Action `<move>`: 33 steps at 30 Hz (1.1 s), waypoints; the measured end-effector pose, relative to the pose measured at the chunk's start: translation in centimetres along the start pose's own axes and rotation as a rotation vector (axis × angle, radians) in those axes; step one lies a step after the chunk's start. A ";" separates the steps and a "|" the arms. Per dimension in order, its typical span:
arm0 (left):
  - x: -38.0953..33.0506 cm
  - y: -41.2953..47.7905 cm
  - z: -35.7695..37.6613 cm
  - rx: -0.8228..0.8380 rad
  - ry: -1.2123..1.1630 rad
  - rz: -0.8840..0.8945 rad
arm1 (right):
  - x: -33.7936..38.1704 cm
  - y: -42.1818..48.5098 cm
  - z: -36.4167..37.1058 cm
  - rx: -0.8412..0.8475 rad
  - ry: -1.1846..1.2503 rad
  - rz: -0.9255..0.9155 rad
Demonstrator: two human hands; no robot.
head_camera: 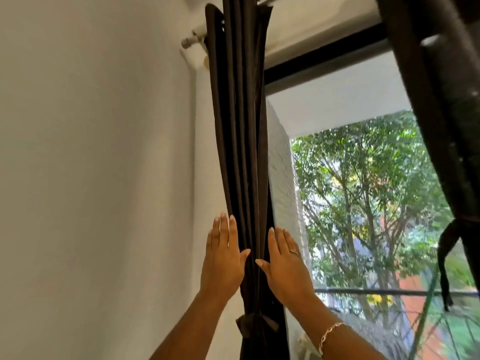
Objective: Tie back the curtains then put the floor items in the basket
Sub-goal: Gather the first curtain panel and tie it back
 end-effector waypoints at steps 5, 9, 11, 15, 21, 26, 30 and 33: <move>-1.8 6.7 -4.4 -0.119 -0.020 0.027 | 1.6 6.1 -5.8 -0.136 -0.019 -0.105; -2.7 9.6 -7.1 -0.184 -0.019 0.031 | 2.7 9.1 -9.6 -0.229 -0.073 -0.155; -3.1 10.5 -8.2 -0.212 -0.025 0.041 | 2.9 10.0 -11.1 -0.280 -0.097 -0.162; -3.6 10.3 -8.5 -0.201 -0.020 0.059 | 2.7 10.1 -12.1 -0.312 -0.134 -0.156; -3.9 6.9 -5.5 -0.110 -0.046 0.029 | 0.7 7.7 -10.8 -0.262 -0.189 -0.132; -5.5 1.9 -1.4 -0.022 -0.084 0.054 | -1.6 3.3 -8.1 -0.169 -0.213 -0.094; -7.3 -2.5 2.0 0.074 -0.127 0.072 | -4.1 -1.9 -5.9 -0.086 -0.231 -0.039; -8.5 -6.2 3.9 0.143 -0.120 0.113 | -6.1 -6.1 -4.2 -0.001 -0.268 0.010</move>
Point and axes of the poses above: each hand's wrist, its own y-axis towards the middle knuckle, its own z-axis out of the palm, x = y × z, the point moved 7 cm from there along y, towards the middle knuckle, and after that the axes turned 9 degrees about -x, right-handed, at the moved point
